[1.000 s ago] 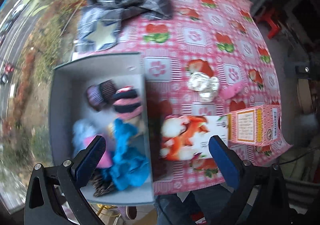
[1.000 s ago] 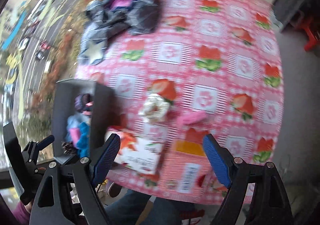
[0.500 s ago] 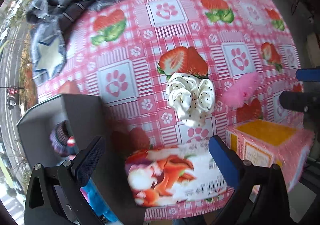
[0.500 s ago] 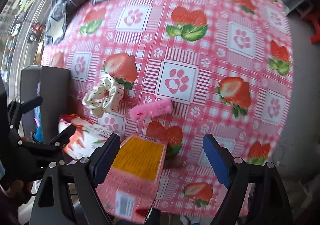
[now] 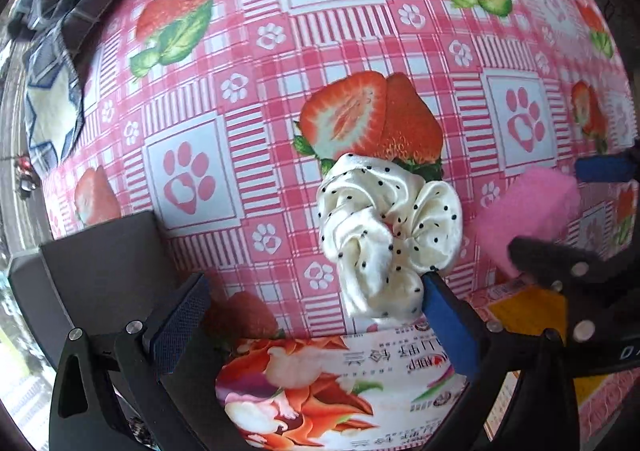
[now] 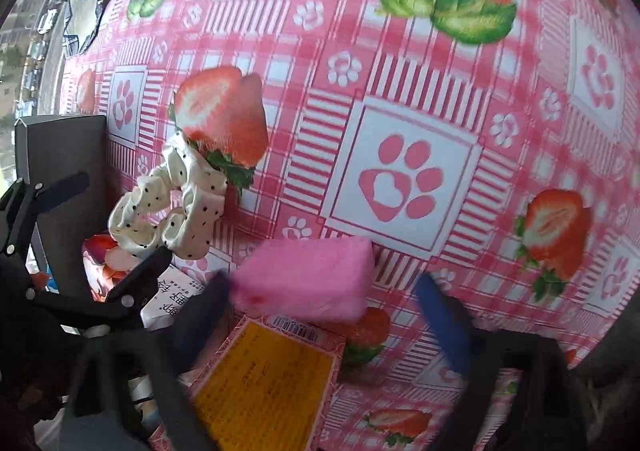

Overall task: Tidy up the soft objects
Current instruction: 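Move both tools back toward the polka-dot scrunchie and second pink sponge, then grasp the white polka-dot scrunchie with the left tool while the right tool grasps the pink sponge, then carry the polka-dot scrunchie and pink sponge over the white box with both tools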

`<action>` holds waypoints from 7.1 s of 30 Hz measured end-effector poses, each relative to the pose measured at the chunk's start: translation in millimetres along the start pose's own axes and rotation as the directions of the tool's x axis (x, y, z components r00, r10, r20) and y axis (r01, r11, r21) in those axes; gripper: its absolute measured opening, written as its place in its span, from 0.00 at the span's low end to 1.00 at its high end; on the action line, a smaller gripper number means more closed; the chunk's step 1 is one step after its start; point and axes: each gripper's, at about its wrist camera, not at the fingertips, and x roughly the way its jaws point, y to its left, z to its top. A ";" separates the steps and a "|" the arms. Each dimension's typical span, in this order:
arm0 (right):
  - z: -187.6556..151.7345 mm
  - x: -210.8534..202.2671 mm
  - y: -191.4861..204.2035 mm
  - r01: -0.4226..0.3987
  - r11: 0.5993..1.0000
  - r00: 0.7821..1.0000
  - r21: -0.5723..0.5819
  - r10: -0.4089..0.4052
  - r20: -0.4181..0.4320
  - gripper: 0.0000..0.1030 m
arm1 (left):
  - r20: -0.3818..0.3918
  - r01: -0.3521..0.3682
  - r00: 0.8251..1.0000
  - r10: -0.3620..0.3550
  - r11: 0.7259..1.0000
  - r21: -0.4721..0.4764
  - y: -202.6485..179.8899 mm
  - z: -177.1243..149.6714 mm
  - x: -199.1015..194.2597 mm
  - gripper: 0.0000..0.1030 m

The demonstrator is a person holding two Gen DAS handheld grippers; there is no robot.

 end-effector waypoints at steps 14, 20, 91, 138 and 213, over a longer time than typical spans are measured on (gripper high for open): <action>-71.7 -27.5 -110.2 0.076 0.953 0.986 0.292 -0.117 0.123 0.99 | 0.031 0.017 0.999 -0.013 0.994 -0.106 26.0 33.5 -3.9 1.00; -97.3 -40.6 -131.9 -0.050 0.944 0.975 0.326 -0.024 0.220 0.99 | 0.021 0.069 0.998 -0.067 0.992 -0.110 20.9 29.1 -11.3 1.00; -151.8 -90.6 -74.5 -0.026 0.930 0.926 0.365 -0.115 0.358 0.71 | 0.235 0.136 0.965 -0.117 0.988 -0.067 9.5 -25.5 -68.4 0.35; -152.5 -96.1 227.1 0.080 0.994 0.906 -0.074 -0.041 0.421 0.71 | 0.340 0.202 0.938 -0.069 0.906 -0.372 176.5 -244.5 -82.3 0.35; -71.7 -40.7 341.7 0.185 0.923 0.957 -0.336 -0.091 0.277 0.73 | 0.333 0.220 0.940 -0.071 0.873 -0.436 211.5 -255.0 -65.3 0.79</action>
